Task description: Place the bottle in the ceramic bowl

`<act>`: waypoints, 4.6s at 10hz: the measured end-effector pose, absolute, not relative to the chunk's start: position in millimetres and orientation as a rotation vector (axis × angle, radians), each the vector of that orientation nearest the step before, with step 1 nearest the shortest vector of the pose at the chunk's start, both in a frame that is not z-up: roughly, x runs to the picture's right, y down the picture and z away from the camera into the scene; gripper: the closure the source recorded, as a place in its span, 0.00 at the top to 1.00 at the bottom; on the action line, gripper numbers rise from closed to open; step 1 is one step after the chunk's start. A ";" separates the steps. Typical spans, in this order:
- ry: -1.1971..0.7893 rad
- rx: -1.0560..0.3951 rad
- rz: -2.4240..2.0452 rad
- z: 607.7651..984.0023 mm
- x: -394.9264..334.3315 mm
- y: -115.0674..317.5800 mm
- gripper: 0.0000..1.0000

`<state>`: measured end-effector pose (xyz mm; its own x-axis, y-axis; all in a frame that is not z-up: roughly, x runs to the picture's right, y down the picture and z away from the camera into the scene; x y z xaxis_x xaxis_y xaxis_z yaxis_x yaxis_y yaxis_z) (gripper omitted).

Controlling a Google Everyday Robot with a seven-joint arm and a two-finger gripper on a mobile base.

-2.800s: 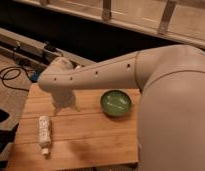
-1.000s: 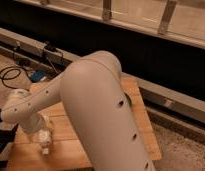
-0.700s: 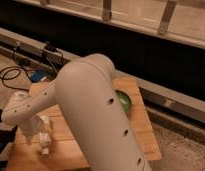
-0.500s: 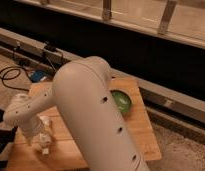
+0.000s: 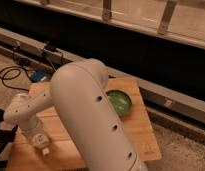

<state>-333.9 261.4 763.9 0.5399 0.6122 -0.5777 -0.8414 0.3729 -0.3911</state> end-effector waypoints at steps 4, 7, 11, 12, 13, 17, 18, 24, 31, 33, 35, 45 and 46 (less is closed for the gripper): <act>0.348 -0.736 0.947 763.6 -331.8 262.8 0.02; 0.286 -0.713 0.966 745.3 -327.0 244.5 0.00; 0.175 -0.632 1.017 691.0 -302.7 165.0 0.00; 0.153 -0.607 1.031 683.2 -286.9 137.6 0.00; 0.142 -0.590 1.043 683.5 -273.3 119.2 0.00; 0.120 -0.542 1.112 699.5 -188.5 52.0 0.00; 0.115 -0.531 1.133 700.8 -163.3 36.9 0.00; 0.124 -0.502 1.255 688.6 -48.3 8.5 0.00; 0.121 -0.474 1.202 700.8 -70.2 -17.7 0.00; 0.139 -0.446 1.204 713.4 -81.3 -35.8 0.00; 0.166 -0.432 1.246 726.2 -69.8 -41.3 0.00; 0.229 -0.373 1.595 738.0 75.2 -2.2 0.00; 0.247 -0.361 1.592 740.3 76.5 0.3 0.00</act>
